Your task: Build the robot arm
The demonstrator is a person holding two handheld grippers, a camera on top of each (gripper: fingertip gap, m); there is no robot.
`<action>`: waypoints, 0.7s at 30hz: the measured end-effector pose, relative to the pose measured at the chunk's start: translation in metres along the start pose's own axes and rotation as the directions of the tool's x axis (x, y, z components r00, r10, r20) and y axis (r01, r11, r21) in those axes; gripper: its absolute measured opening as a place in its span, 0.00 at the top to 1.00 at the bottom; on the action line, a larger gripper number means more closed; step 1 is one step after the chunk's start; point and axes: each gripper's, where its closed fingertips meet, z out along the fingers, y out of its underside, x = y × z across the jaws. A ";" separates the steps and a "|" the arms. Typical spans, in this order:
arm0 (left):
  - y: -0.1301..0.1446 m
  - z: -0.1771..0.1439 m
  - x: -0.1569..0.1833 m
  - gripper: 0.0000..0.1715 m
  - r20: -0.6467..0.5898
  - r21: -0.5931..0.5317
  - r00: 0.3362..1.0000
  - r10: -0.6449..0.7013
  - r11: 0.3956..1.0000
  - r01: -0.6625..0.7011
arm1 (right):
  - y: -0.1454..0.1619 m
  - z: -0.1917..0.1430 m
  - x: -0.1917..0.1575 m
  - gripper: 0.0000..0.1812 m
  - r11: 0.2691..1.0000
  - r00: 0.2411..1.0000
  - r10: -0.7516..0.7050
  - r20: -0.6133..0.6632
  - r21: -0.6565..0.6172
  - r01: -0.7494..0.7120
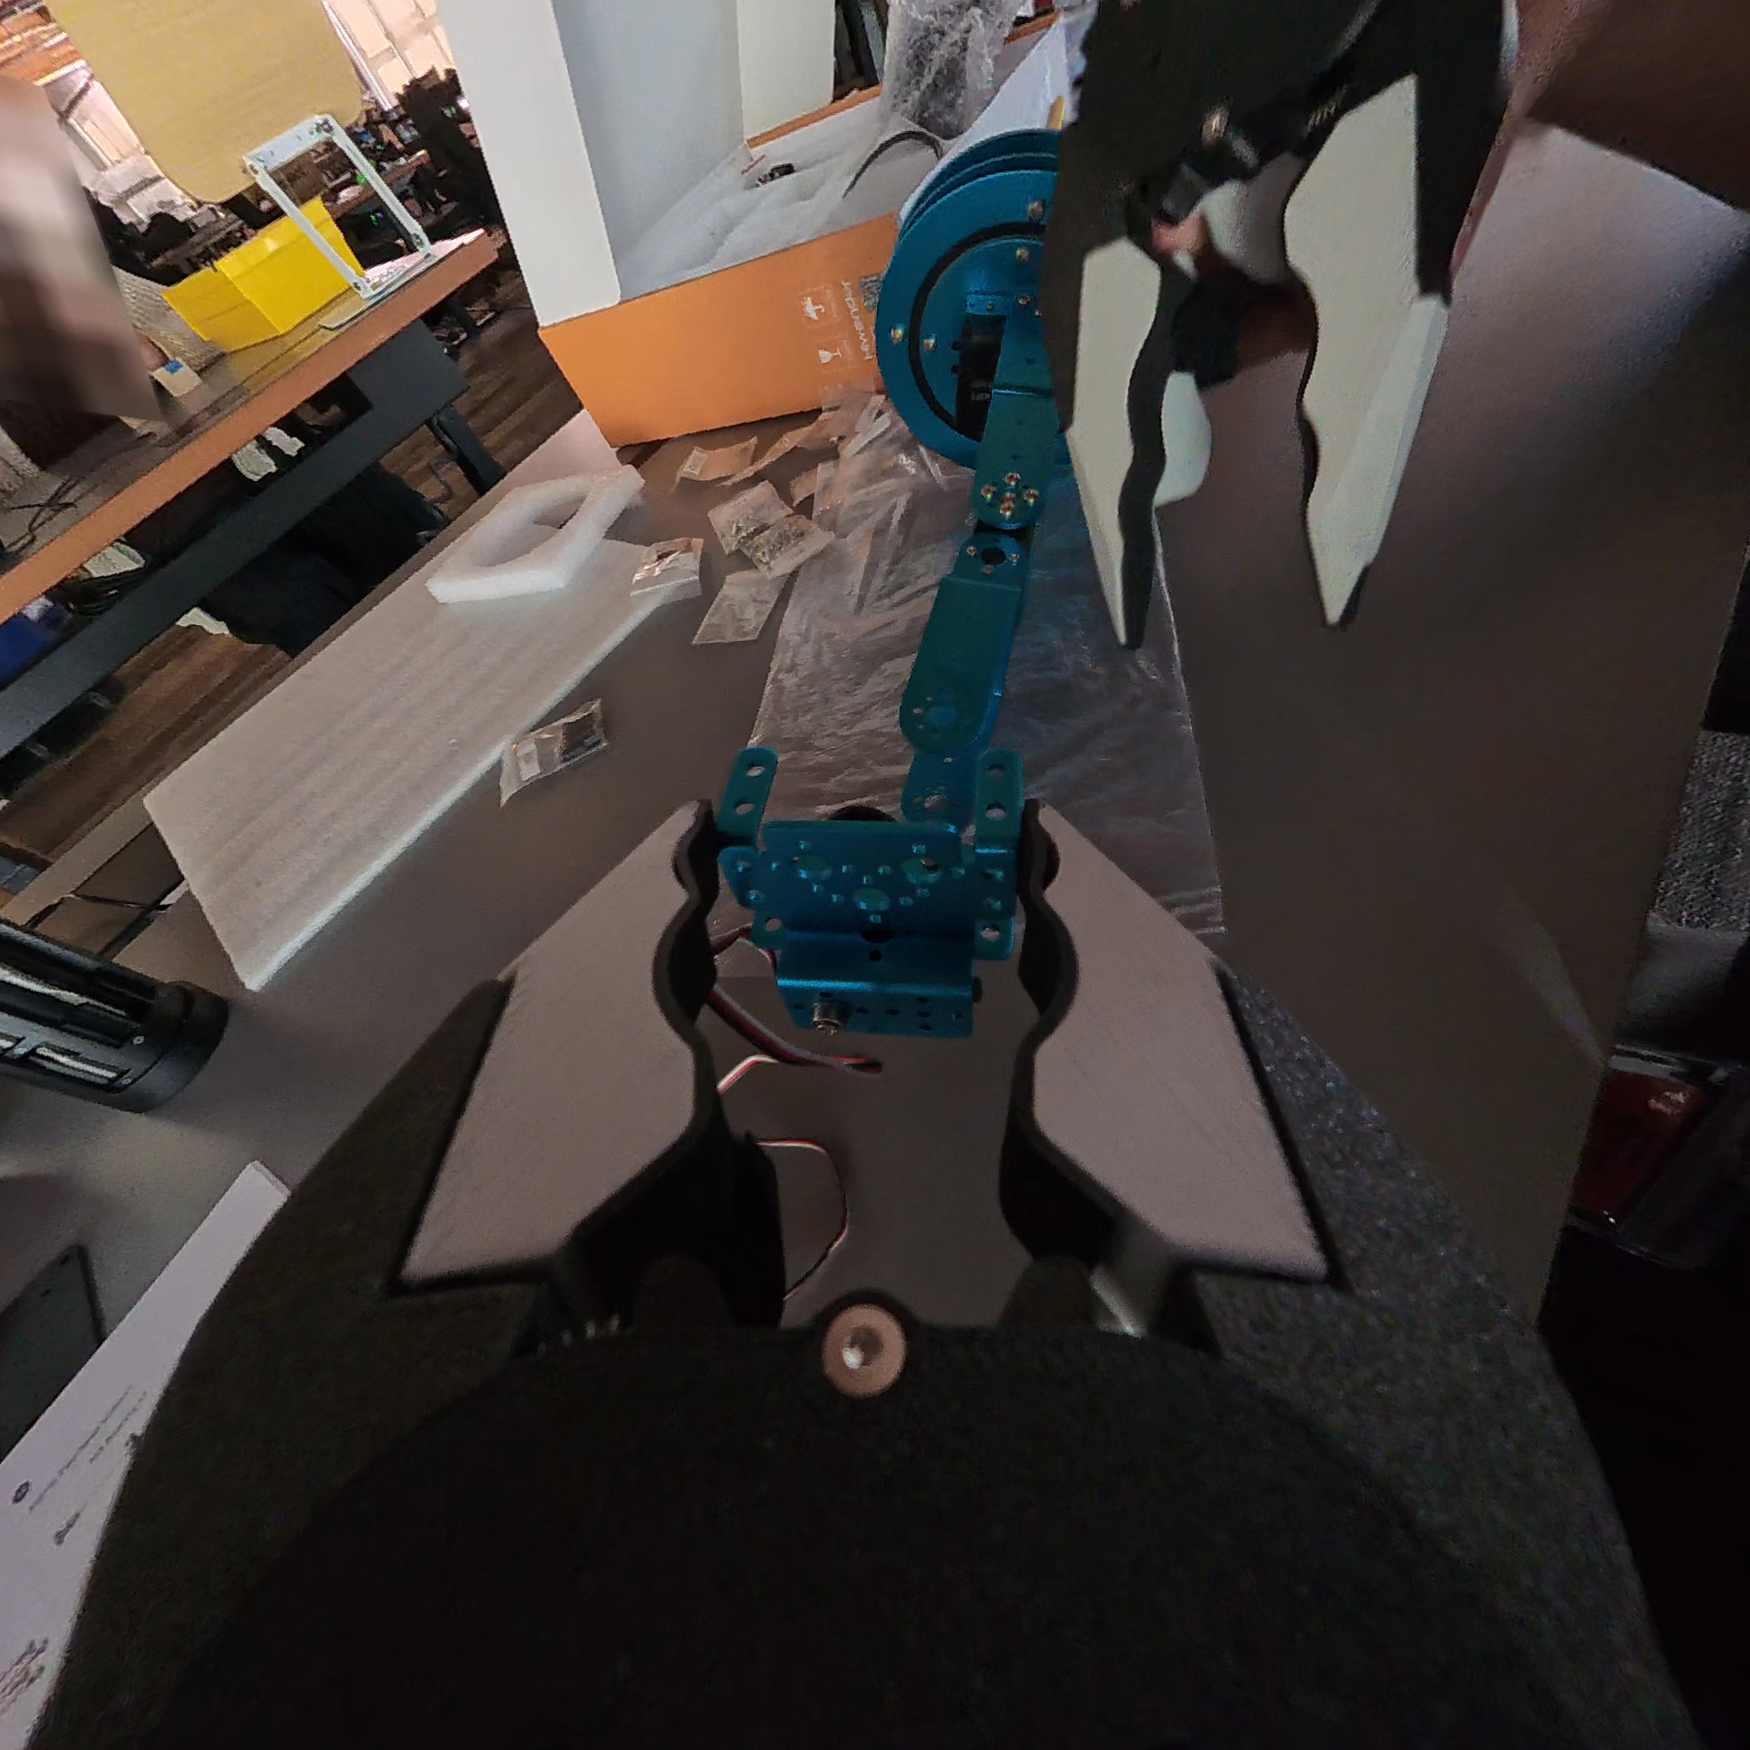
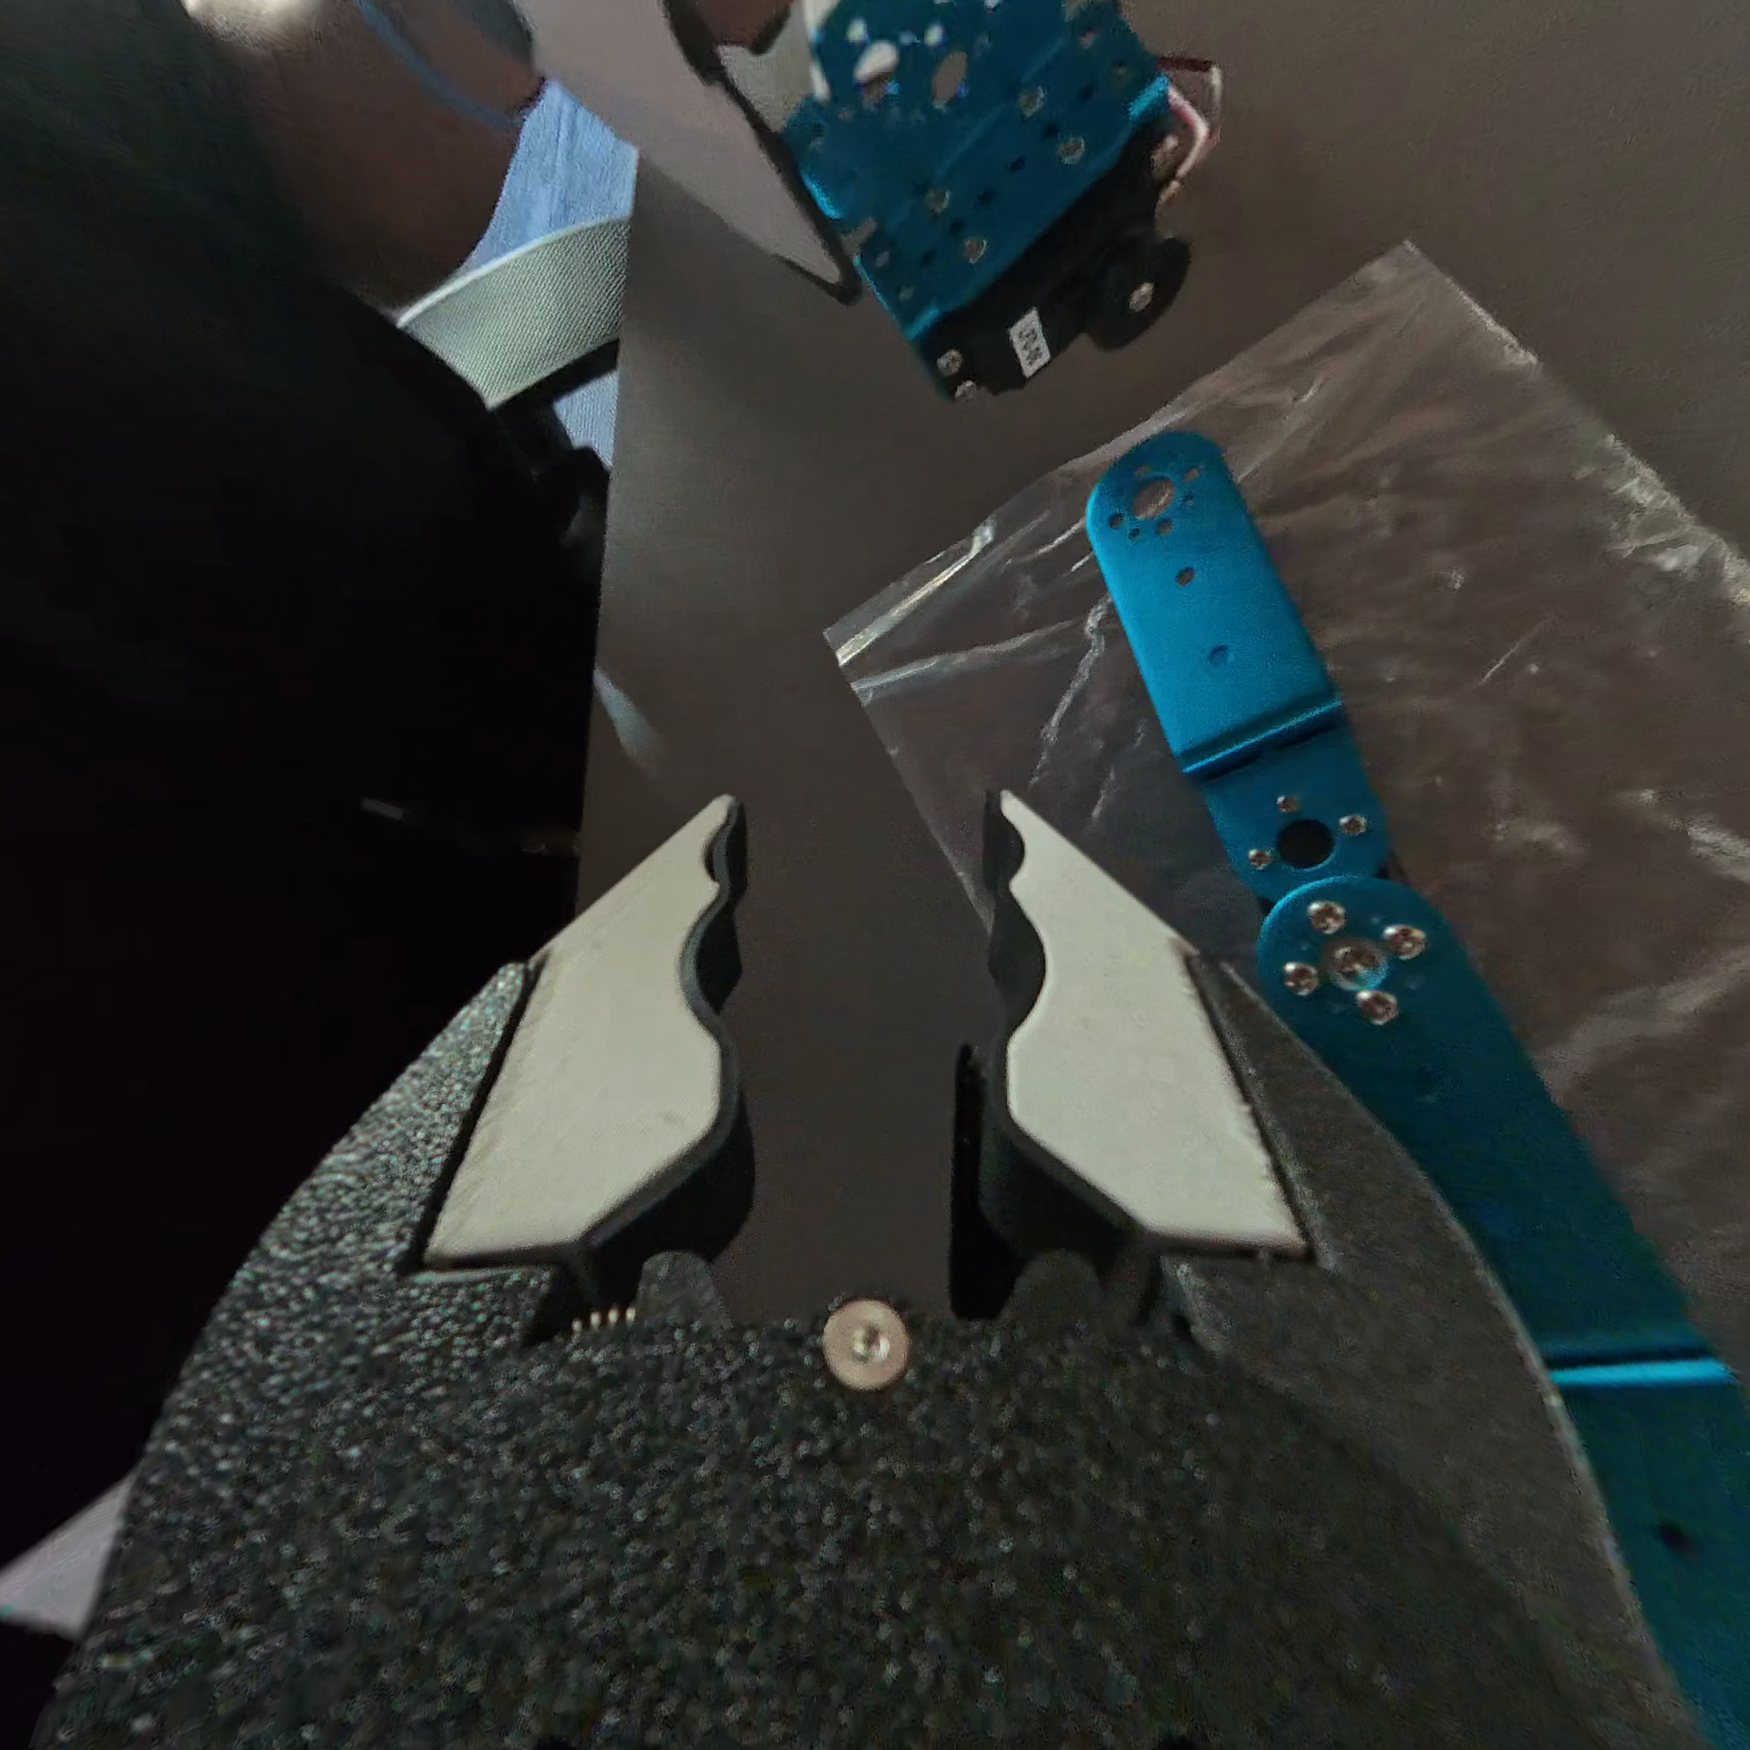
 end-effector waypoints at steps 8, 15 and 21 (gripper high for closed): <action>-0.010 -0.003 0.016 0.63 -0.034 0.032 0.999 0.033 0.999 -0.032 | -0.005 0.020 0.030 0.73 0.985 0.966 0.114 -0.231 0.154 -0.079; -0.009 -0.003 0.021 0.63 -0.045 0.043 0.999 0.023 0.999 -0.021 | 0.002 0.009 0.029 0.76 0.992 0.966 0.081 -0.245 0.112 -0.054; -0.004 0.005 0.023 0.63 -0.057 0.015 0.997 0.045 0.999 -0.045 | 0.012 0.016 0.021 0.76 0.992 0.969 0.082 -0.234 0.114 -0.056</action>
